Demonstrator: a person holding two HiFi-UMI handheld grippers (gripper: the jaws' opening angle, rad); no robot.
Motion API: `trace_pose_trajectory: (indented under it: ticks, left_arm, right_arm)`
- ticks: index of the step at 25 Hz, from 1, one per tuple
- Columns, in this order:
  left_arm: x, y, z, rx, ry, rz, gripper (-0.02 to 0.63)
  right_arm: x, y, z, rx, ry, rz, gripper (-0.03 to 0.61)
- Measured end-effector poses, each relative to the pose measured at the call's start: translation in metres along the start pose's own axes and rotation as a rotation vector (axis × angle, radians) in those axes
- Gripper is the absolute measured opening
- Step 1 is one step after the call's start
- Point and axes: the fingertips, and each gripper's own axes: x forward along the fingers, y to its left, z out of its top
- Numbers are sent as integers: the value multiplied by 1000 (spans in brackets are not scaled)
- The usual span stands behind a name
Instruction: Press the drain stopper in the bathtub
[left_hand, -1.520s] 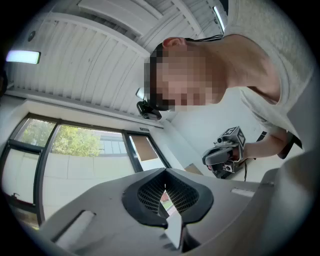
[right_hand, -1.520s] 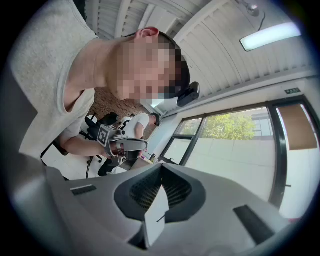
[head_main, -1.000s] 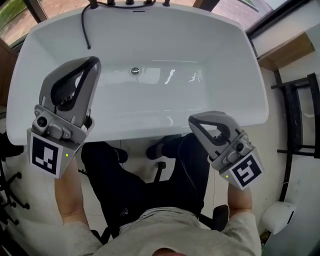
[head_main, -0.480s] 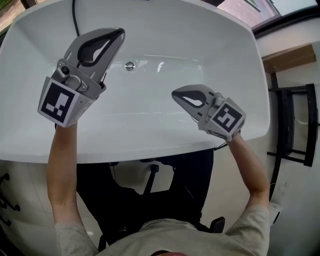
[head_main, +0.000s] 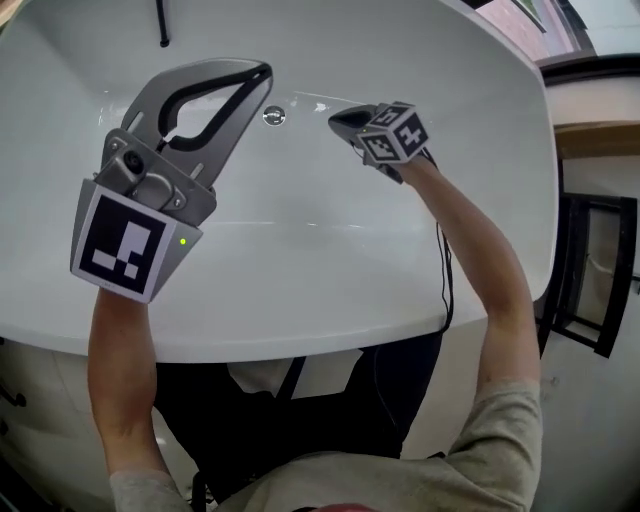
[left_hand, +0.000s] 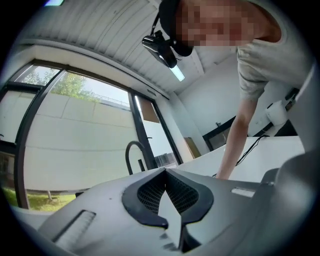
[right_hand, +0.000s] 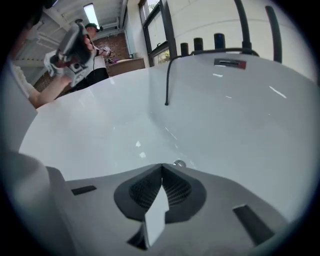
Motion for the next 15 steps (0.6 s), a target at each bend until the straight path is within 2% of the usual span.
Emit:
trace_pose_trajectory:
  ticks: [3, 6, 8, 12, 15]
  left_arm:
    - [-1, 2, -1, -11, -11, 12, 8]
    - [-4, 7, -7, -25, -11, 57, 8]
    - [-6, 9, -10, -19, 6, 86, 8]
    - [-7, 9, -7, 34, 26, 102, 8]
    - [-7, 9, -6, 52, 30, 110, 8]
  right_arm:
    - [71, -29, -9, -37, 38, -30, 2]
    - [136, -40, -36, -150, 154, -71, 2]
    - [170, -36, -49, -210, 190, -77, 2]
    - [213, -33, -56, -204, 153, -91, 2]
    - [229, -47, -67, -186, 158, -150, 2]
